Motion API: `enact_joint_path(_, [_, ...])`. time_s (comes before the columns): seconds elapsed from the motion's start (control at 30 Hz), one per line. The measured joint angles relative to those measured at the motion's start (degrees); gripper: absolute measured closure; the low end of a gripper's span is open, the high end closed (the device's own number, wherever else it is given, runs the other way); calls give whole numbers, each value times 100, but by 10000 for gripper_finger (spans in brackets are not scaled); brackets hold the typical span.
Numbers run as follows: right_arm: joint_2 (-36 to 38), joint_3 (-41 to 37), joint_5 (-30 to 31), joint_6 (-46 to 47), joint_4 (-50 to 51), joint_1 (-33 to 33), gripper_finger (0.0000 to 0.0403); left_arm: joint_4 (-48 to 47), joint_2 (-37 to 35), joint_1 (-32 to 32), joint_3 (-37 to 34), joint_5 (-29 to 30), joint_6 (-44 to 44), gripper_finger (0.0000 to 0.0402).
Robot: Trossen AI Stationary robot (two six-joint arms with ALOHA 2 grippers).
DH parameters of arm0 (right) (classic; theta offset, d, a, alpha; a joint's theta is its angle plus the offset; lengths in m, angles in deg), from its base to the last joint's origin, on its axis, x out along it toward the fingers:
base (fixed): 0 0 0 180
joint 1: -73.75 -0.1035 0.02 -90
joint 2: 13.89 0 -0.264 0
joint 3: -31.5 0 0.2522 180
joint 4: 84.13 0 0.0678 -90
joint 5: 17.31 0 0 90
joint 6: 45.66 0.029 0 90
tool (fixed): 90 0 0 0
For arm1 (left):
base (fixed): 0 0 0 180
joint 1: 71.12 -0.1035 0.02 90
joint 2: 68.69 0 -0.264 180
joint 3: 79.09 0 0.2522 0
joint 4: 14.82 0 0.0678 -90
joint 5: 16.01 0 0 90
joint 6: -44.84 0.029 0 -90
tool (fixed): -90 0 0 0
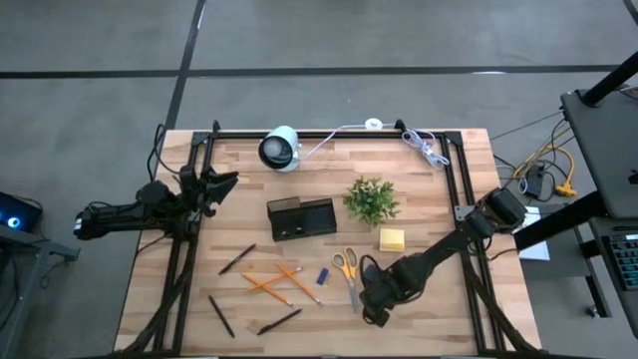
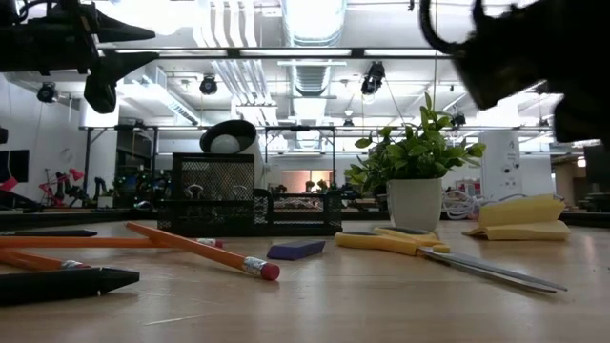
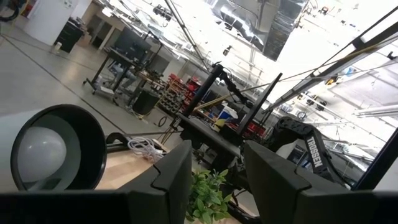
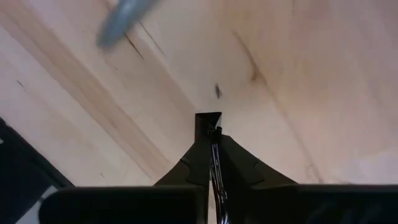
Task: Pick and place office supplies into organizer
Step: Put the binder clip in the black desk organizer
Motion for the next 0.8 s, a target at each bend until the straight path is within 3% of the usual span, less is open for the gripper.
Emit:
enact_joint_path(0.3, [16,407,78,-1373,-2,688,394,8,0,-2,0,0,0,269])
enact_joint_path(0.6, [17,1043,615,-2716,-41,1473,394,-1,0,-1,0,23,0,269])
enact_joint_path(0.8, [17,1364,659,-3492,-692,1883,394,-2,0,-2,0,42,2,269])
